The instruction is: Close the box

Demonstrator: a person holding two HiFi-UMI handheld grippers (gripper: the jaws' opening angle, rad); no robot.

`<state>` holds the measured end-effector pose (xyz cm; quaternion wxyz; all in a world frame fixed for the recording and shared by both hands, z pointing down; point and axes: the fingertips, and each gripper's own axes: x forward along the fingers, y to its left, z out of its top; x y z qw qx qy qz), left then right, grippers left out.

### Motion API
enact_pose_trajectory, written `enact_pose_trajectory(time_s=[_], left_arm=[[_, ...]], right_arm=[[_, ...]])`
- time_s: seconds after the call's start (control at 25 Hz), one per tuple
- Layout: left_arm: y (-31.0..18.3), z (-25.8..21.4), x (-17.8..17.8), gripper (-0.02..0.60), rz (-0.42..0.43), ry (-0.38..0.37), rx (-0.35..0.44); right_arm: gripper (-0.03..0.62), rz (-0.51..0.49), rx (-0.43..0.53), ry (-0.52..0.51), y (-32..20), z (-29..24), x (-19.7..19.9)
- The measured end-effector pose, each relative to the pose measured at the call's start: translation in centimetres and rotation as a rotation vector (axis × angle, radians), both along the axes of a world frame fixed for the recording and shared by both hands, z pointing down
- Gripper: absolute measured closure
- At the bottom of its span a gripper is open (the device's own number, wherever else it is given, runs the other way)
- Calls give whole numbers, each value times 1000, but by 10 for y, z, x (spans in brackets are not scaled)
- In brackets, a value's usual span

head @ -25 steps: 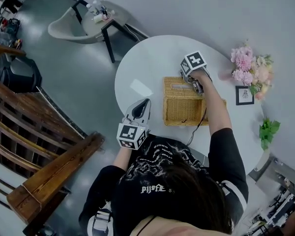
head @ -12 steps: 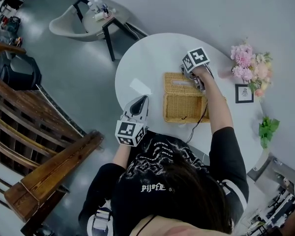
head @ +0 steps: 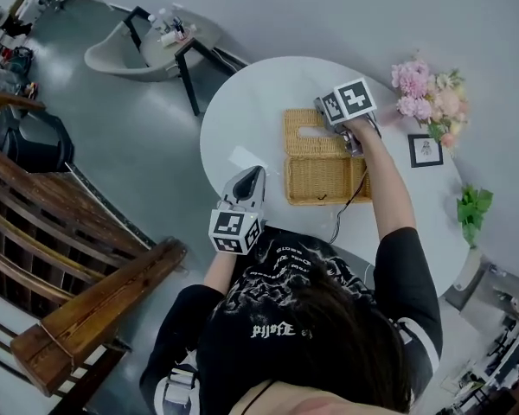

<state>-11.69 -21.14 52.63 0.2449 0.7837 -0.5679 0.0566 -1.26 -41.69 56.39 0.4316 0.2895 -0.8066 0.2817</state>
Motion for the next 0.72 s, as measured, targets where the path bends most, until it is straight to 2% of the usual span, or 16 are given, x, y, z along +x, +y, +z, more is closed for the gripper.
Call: enact_pose_trajectory(time_s=[0.32, 0.72], left_arm=[[6, -12, 9, 555, 5, 6, 36], [15, -24, 19, 555, 12, 7, 86]], right_arm=[[557, 65, 195, -107, 18, -65, 3], [557, 100, 340, -182, 63, -107, 15]])
